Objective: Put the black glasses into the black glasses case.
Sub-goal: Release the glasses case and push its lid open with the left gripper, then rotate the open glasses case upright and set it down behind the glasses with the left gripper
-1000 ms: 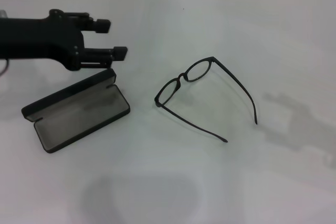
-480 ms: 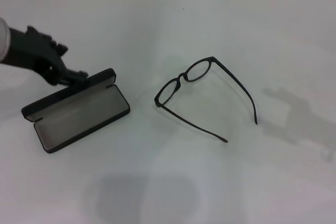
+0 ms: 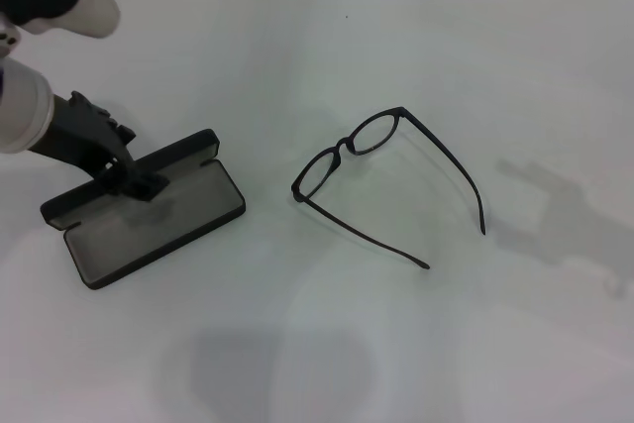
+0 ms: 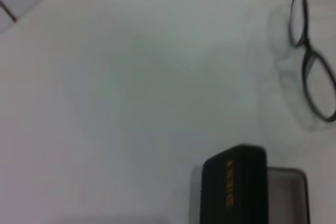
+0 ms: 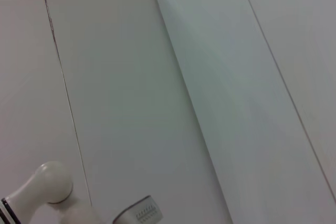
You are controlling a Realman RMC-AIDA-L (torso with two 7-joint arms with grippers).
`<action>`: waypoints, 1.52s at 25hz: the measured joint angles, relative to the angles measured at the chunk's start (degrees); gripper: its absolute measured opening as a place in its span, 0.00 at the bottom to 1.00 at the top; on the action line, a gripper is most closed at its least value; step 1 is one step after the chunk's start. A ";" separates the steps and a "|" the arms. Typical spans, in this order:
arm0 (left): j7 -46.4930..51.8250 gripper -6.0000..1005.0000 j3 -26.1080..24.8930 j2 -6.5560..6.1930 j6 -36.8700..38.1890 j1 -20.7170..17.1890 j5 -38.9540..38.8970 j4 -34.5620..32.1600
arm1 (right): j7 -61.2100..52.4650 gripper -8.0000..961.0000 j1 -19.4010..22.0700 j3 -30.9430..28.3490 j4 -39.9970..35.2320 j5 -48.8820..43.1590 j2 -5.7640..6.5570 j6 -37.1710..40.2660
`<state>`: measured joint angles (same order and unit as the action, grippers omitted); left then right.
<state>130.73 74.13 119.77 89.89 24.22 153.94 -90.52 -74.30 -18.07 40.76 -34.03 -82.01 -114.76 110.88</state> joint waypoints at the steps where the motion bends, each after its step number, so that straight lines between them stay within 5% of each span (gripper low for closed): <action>1: 0.00 0.67 0.06 -0.01 -0.06 0.17 0.34 0.39 | 0.02 0.88 -0.02 0.00 0.00 0.00 -0.02 -0.02; 20: 3.03 0.64 6.79 0.12 -4.27 1.96 7.91 4.97 | 0.61 0.88 -0.02 -0.12 1.29 0.01 -0.34 0.03; 31: 3.19 0.22 8.61 0.11 -4.65 1.50 7.91 1.68 | 0.65 0.88 0.77 -0.51 1.43 0.01 -0.23 0.48; 38: 2.54 0.11 11.22 0.05 -8.17 2.20 7.68 -3.20 | 0.73 0.88 0.83 -0.31 1.42 0.01 -0.17 0.64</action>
<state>133.28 85.35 119.82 81.72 26.42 161.62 -93.71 -73.57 -17.24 40.45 -32.61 -82.00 -114.93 111.51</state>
